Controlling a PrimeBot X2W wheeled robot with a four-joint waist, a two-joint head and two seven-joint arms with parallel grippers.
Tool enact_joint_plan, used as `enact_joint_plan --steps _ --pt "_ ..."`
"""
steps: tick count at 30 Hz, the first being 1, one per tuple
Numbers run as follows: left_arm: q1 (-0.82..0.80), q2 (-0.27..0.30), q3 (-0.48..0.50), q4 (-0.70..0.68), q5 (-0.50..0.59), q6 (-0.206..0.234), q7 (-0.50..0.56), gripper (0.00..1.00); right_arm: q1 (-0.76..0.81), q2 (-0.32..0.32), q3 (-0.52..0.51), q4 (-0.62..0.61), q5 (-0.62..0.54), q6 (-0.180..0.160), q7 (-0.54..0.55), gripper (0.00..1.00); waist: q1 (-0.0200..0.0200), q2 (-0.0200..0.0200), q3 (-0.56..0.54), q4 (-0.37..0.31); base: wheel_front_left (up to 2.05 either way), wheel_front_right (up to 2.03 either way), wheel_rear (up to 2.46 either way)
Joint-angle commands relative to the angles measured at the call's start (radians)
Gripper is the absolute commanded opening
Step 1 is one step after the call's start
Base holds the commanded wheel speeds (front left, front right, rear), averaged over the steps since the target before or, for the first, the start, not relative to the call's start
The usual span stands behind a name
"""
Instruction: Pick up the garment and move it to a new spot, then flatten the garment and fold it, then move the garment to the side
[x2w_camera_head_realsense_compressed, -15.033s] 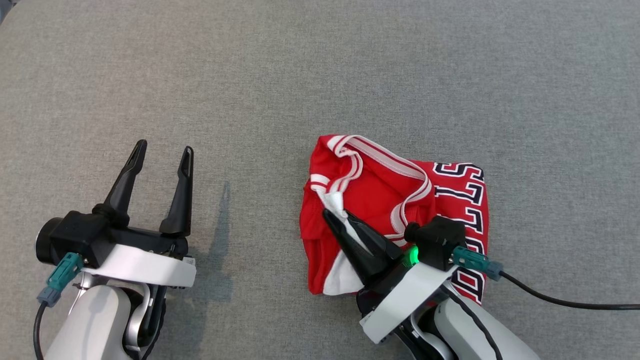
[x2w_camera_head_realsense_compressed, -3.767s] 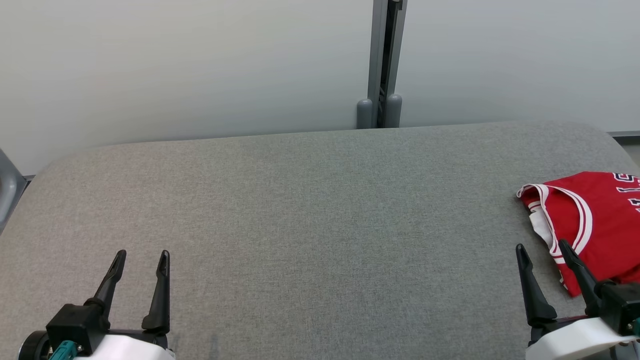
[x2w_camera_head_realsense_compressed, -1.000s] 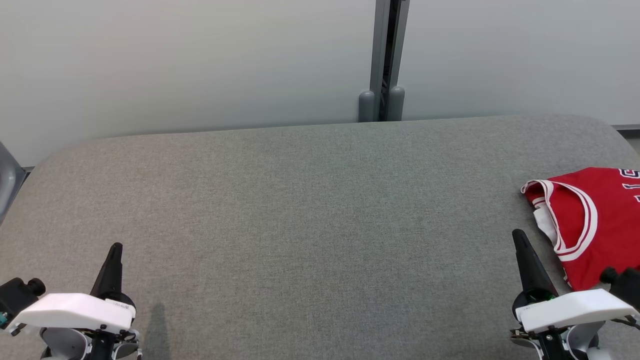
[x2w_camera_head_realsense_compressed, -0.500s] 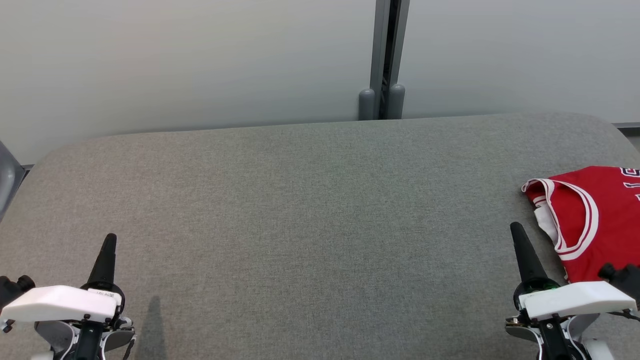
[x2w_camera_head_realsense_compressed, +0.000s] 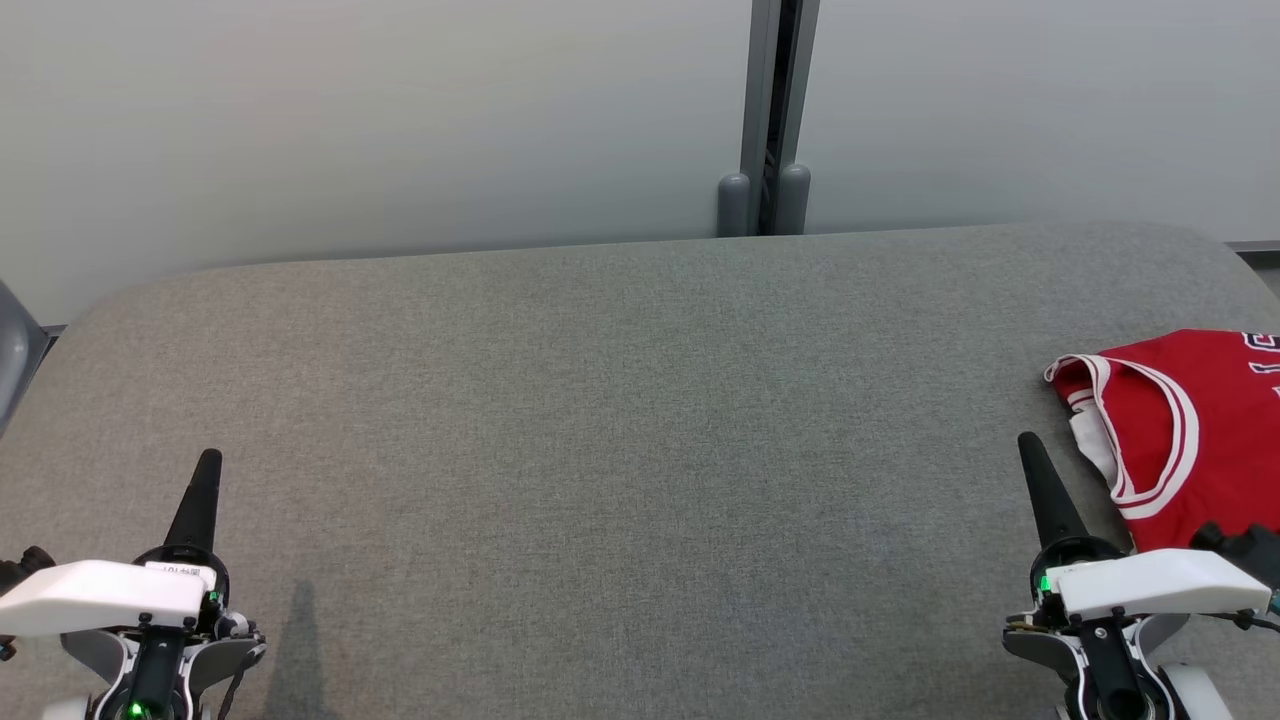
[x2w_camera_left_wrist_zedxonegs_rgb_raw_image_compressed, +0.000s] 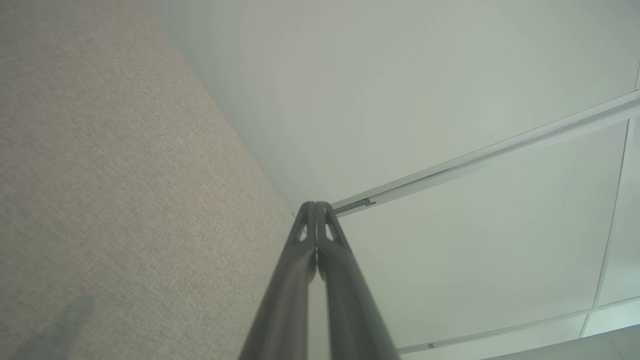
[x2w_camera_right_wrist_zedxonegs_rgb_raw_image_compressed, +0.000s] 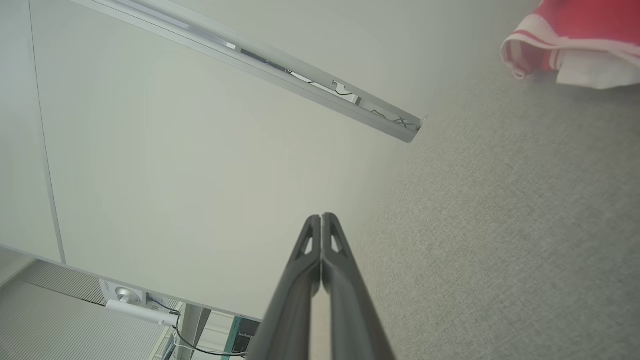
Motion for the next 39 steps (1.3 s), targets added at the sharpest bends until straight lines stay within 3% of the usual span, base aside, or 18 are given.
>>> enact_joint_plan --steps 1,39 --pt "-0.026 0.003 0.015 0.0 -0.016 -0.011 0.005 0.0 -0.021 -0.009 0.002 0.001 0.024 0.0 -0.005 0.0 0.0 -0.0001 0.0 0.0 0.0 0.0 0.0" --pt "-0.104 -0.064 0.148 0.087 -0.244 -0.085 0.107 0.0 -0.101 -0.012 0.032 0.097 0.349 0.0 -0.017 0.0 0.0 -0.0001 0.016 0.0 0.0 0.0 0.0"
